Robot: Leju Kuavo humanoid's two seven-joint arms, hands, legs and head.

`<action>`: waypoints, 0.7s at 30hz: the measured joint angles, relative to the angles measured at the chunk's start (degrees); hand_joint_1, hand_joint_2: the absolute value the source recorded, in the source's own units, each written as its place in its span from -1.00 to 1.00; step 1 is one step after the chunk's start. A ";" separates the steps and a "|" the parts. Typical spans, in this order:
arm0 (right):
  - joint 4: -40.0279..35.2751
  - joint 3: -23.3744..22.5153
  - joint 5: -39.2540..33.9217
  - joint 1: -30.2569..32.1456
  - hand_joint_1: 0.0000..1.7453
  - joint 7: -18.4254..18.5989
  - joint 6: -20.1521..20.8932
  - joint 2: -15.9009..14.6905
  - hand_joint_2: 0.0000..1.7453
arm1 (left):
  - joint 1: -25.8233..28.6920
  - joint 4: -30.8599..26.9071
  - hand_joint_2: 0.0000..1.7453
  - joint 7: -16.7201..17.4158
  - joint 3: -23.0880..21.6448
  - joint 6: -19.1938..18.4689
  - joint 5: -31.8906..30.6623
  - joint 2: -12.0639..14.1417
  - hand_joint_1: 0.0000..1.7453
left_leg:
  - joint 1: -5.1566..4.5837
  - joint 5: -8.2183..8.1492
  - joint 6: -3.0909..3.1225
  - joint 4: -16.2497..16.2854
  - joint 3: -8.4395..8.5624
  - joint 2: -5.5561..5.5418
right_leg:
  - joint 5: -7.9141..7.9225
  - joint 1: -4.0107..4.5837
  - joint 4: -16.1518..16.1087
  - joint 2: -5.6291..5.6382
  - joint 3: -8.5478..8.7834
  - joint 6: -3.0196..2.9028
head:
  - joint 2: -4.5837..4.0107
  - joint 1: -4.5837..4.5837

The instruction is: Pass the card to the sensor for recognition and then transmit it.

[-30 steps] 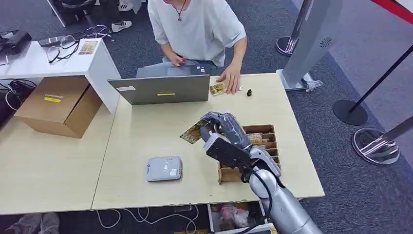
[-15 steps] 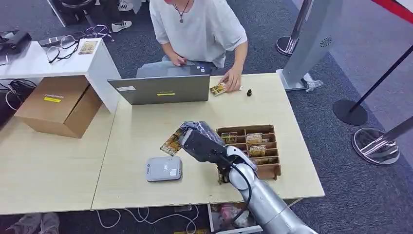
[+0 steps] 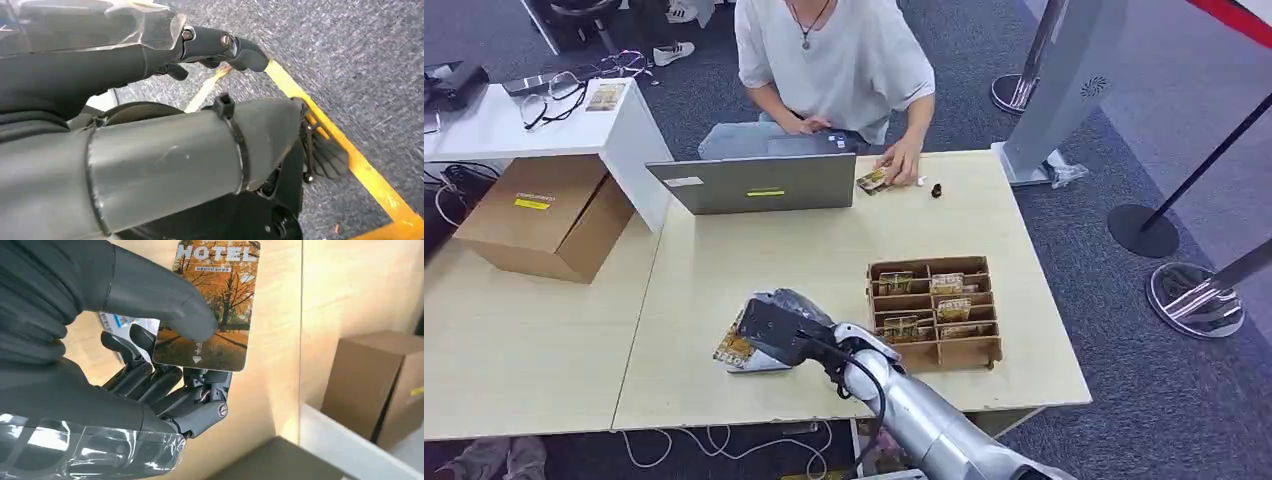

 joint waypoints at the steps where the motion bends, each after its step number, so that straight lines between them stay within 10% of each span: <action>1: 0.69 0.29 -0.04 -0.32 1.00 -0.02 -0.02 0.22 1.00 | -0.01 0.00 -1.00 0.20 -0.11 0.13 -0.07 0.00 -1.00 | 0.00 0.00 0.00 0.00 0.00 0.00 | 0.00 0.00 0.00 0.00 0.00 0.00 | 0.00 -0.02; 21: 13.73 5.16 0.35 -3.78 1.00 4.89 -7.03 3.68 1.00 | -0.03 0.00 -1.00 0.70 -0.85 1.14 -0.20 0.00 -1.00 | 0.00 0.00 0.00 0.00 0.01 0.00 | 0.00 0.00 0.00 0.00 0.00 0.00 | 0.00 0.00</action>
